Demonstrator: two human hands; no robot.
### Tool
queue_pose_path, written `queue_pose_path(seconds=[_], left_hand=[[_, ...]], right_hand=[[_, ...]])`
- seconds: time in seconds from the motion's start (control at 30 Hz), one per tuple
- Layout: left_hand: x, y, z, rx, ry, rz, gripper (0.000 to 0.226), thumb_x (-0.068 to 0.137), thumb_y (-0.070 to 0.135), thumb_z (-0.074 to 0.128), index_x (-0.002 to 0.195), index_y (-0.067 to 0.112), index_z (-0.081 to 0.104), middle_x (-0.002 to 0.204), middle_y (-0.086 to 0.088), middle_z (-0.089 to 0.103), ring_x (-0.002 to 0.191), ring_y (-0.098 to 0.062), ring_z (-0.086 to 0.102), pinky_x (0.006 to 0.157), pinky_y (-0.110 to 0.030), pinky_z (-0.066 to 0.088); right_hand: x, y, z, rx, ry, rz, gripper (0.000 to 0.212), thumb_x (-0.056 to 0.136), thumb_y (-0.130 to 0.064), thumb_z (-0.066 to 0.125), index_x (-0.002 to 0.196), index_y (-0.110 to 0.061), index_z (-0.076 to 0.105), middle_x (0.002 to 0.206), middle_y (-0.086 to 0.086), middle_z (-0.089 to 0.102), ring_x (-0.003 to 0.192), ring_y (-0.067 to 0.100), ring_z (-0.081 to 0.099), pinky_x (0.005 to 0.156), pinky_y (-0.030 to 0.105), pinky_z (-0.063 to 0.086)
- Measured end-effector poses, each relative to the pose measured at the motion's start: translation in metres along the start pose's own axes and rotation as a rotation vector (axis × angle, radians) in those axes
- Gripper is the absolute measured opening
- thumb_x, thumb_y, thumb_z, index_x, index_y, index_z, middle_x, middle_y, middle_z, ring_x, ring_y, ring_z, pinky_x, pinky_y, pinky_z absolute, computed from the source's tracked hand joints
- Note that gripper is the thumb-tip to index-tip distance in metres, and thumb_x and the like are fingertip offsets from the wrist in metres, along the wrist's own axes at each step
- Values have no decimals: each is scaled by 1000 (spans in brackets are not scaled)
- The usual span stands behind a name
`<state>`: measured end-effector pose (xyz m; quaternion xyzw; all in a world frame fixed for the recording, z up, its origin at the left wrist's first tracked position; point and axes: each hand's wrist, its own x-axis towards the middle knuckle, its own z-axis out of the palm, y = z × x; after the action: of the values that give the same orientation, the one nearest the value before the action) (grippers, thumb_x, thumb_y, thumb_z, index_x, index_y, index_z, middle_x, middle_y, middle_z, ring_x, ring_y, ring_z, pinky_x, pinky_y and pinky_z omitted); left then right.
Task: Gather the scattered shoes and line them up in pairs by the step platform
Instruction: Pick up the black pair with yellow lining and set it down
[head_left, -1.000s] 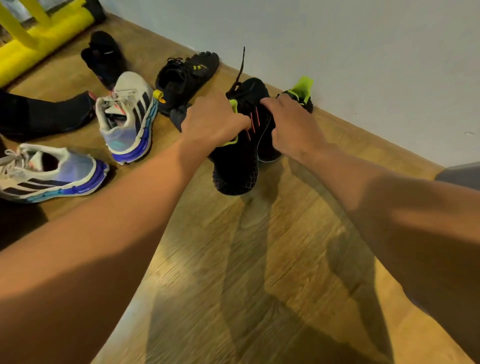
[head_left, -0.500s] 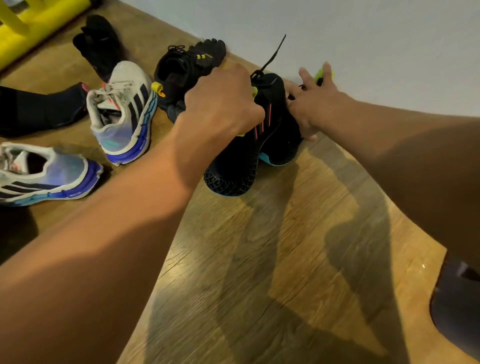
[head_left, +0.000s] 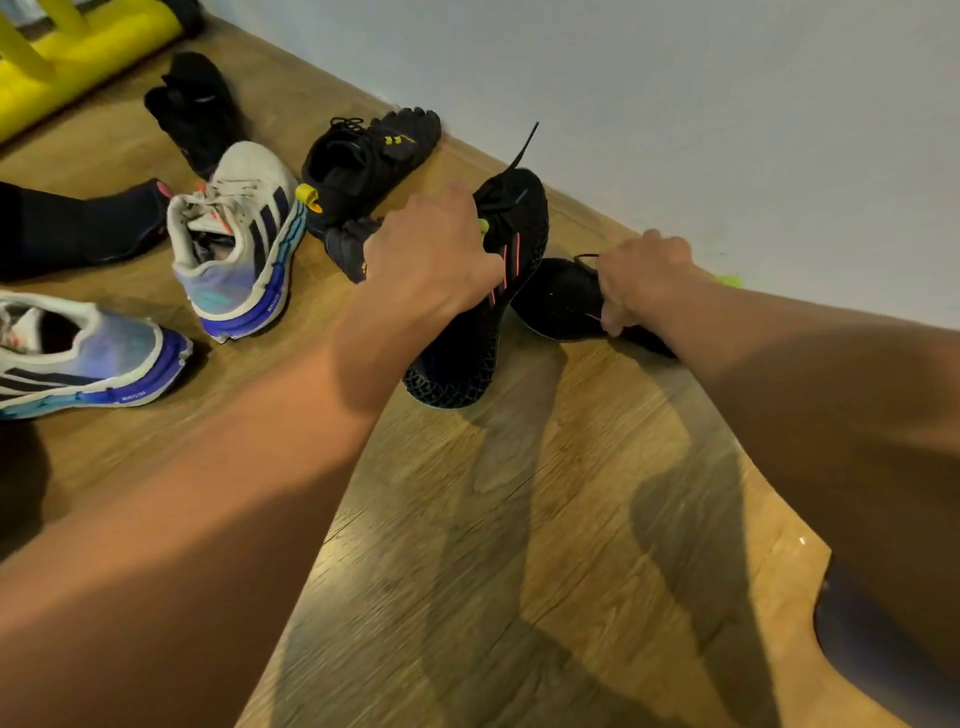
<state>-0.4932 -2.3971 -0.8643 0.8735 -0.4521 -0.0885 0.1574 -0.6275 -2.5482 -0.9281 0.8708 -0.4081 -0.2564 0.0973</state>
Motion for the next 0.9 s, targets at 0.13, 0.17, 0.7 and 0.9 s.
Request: queue_pose_path(seconds=[0.13,0.17,0.7,0.9], left_hand=[[-11,4,7,28,53,39,34,80,32,62,98,15,38,76,-4,40,72,-30,43,60,-38,34],[-14,5,8,40,68,55,35,81,32,62,99,15,38,75,-4,40,71,-30,42,59,-38,32],[-58,51,16,-90,13,96,46,79,37,64,114,14,45,67,5,36,73,-28,46,61,-37,37],[-65,55,25,-90,-16,147,43,80,34,65,113,14,45,69,7,39,70,-26,46,61,-36,35]], right_hand=[[-26,25,18,394,-169,154,47,65,-42,83,96,-12,64,68,3,52,70,26,55,64,33,44],[-33,32,21,497,-181,197,45,66,-40,83,96,-11,65,71,4,55,70,26,56,67,33,44],[-164,93,95,2326,-526,323,16,62,-28,76,70,-14,77,82,2,72,82,17,71,77,43,51],[-165,106,91,2064,-554,238,13,64,-29,74,68,-17,78,81,2,73,74,14,71,74,37,50]])
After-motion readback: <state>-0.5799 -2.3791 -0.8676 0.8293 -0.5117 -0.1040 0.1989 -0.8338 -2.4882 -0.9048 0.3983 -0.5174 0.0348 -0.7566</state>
